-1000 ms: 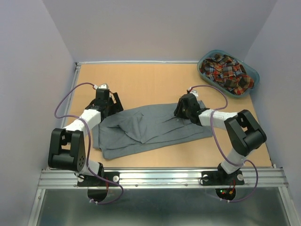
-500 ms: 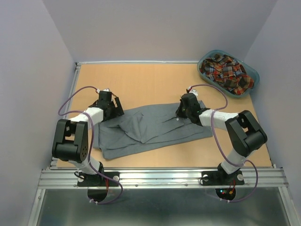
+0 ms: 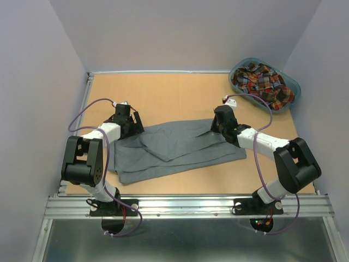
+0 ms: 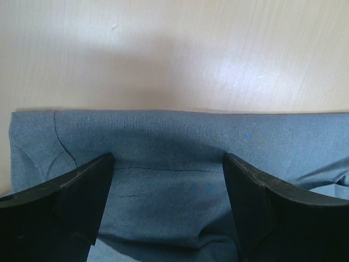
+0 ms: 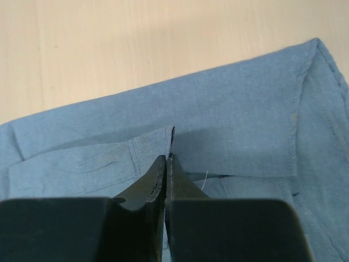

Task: Fold and stack the long sleeve shirts
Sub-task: Fold the shirt

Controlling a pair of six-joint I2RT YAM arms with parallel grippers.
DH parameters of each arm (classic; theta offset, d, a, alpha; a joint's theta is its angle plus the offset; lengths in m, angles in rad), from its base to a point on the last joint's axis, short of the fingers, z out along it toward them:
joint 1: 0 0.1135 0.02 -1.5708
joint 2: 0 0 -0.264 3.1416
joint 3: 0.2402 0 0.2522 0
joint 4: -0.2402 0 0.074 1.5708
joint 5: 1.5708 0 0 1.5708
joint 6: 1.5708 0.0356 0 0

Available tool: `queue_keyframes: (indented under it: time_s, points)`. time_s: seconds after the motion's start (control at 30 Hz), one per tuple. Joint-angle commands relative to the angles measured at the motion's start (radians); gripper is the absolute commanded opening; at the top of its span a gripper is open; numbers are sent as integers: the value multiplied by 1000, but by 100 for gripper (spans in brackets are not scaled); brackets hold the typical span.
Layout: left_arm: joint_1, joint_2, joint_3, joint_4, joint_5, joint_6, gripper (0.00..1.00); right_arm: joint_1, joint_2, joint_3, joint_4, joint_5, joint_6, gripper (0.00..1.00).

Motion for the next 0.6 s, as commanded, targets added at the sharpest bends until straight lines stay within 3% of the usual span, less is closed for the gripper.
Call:
queue_keyframes:
  time_s: [0.0,0.43,0.57]
  points:
    - [5,14,21,-43,-31,19,93,-11,12,-15,-18,91,-37,1]
    - [3,-18,24,-54,-60,33,93,-29,28,22,-25,122,-122,8]
    - [5,-58,42,-41,-40,39,96,-29,14,37,-25,53,-169,32]
